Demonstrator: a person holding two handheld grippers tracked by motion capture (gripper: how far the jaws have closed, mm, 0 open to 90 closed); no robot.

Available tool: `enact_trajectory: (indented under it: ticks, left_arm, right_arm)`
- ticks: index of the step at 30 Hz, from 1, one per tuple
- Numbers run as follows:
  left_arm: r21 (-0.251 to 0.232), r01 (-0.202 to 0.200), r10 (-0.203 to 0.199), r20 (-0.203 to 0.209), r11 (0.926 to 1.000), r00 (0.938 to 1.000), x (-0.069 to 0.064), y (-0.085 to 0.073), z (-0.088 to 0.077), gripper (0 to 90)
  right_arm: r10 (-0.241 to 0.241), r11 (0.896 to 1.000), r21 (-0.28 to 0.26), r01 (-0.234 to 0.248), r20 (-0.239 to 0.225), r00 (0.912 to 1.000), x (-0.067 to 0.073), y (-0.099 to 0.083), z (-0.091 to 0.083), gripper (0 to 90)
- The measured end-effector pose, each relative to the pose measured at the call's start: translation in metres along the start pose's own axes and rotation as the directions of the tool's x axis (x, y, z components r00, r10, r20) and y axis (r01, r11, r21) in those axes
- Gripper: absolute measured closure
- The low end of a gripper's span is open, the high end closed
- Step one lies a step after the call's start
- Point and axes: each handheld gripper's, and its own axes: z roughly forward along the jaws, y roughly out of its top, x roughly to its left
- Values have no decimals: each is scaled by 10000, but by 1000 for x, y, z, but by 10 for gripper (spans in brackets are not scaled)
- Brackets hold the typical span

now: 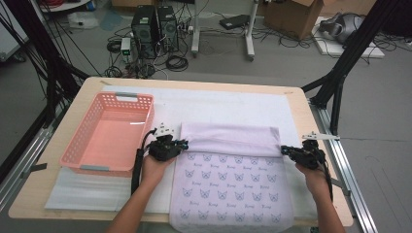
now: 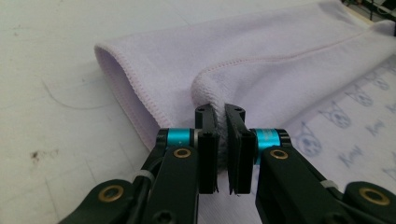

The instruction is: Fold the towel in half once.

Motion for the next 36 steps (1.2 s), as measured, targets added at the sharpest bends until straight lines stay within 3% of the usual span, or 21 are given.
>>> enact_trajectory:
  ticks: [4,13,22,36]
  left_arm:
    - [-432,-330,337,158,9985,9993,-11,-9,-16,833]
    - [-662,-127,159,484,9977,9987,-19,-32,-43,817]
    - [-562,-107,149,760,9984,9970,-36,-55,-60,824]
    - [-831,-187,292,1274,9964,9914,-60,-68,-95,830]
  right_arm:
    - [-79,9990,-451,66,-305,9995,8,-17,-17,867]
    - [-493,9956,-830,442,-606,9969,27,-38,-48,868]
    - [-440,9965,-745,387,-703,9966,40,-59,-70,869]
    - [-447,9965,-744,376,-953,9944,59,-81,-99,870]
